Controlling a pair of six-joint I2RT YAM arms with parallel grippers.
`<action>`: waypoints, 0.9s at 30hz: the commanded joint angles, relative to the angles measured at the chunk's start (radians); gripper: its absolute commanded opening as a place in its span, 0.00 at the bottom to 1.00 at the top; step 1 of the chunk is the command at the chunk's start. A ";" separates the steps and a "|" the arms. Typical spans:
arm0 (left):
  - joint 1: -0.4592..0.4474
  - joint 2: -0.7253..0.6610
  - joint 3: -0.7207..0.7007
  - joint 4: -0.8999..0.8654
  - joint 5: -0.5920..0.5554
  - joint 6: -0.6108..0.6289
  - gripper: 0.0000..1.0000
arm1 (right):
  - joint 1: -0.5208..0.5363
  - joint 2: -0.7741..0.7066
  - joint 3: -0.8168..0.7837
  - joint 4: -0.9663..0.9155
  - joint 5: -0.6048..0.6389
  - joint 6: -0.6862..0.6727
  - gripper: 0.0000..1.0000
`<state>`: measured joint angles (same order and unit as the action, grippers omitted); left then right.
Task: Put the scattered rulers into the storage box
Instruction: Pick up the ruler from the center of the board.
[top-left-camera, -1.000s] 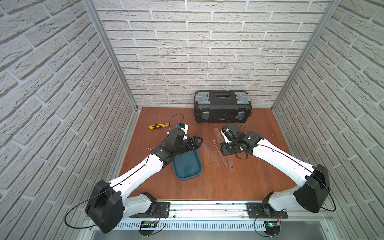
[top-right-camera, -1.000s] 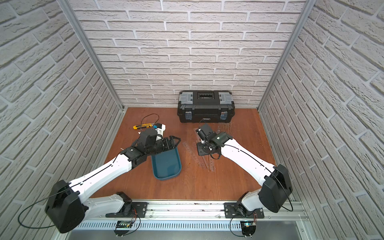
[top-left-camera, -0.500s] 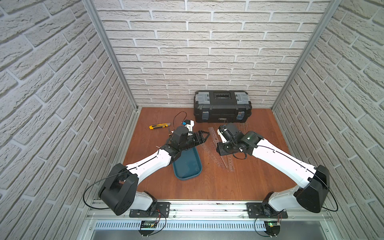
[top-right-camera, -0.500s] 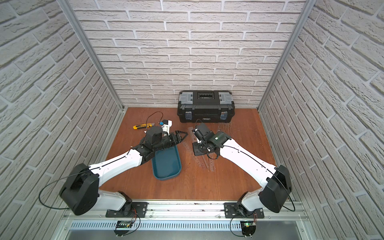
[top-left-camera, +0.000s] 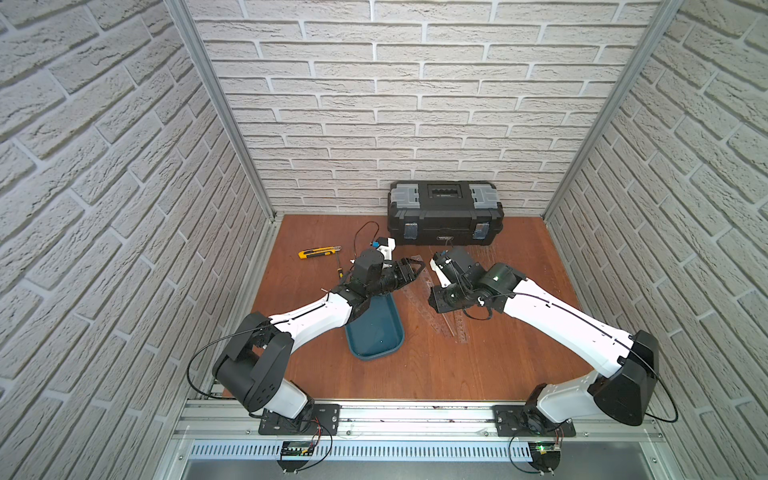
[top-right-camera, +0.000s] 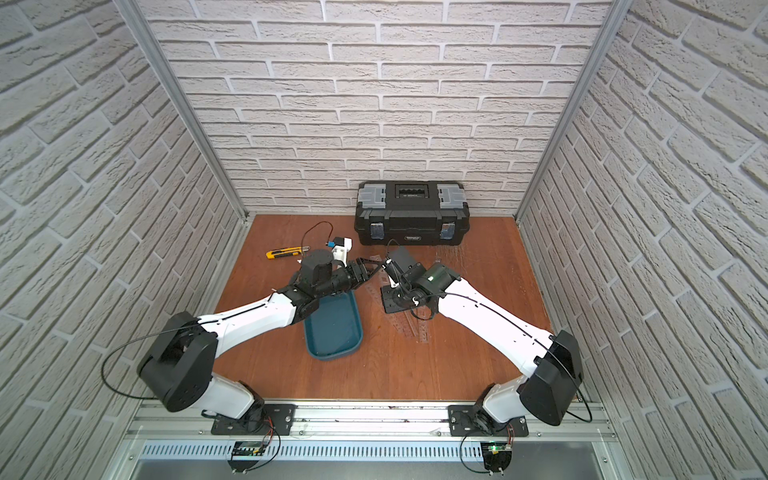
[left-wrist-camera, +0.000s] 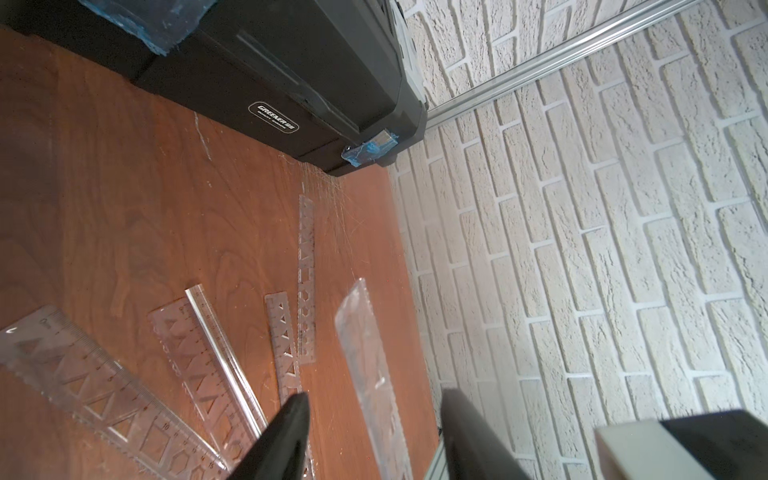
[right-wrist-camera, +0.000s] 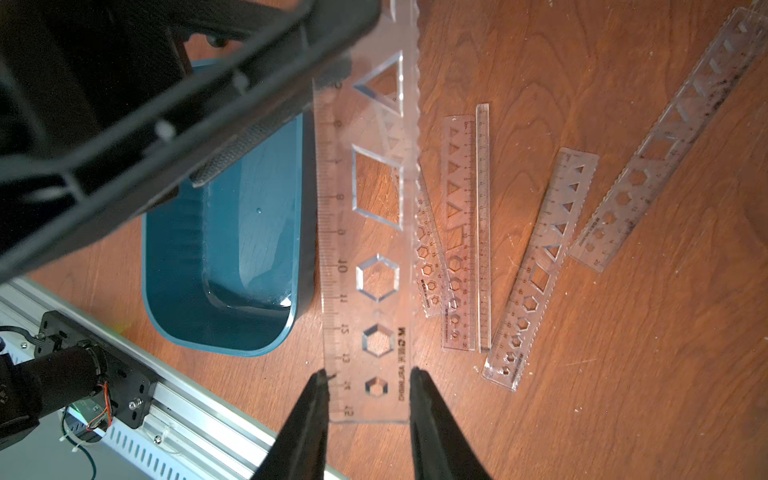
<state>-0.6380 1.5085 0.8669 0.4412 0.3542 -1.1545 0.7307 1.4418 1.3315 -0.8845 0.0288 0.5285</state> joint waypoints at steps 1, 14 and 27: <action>-0.006 0.019 0.030 0.083 0.029 -0.039 0.47 | 0.012 -0.017 0.017 0.005 0.012 0.011 0.16; -0.015 0.032 -0.021 0.168 0.041 -0.194 0.23 | 0.018 -0.004 0.009 0.019 0.011 0.008 0.16; -0.014 0.040 -0.007 0.153 0.063 -0.264 0.05 | 0.025 -0.021 0.003 0.019 0.019 0.006 0.16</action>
<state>-0.6464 1.5455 0.8608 0.5495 0.3912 -1.4033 0.7399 1.4418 1.3315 -0.8833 0.0349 0.5285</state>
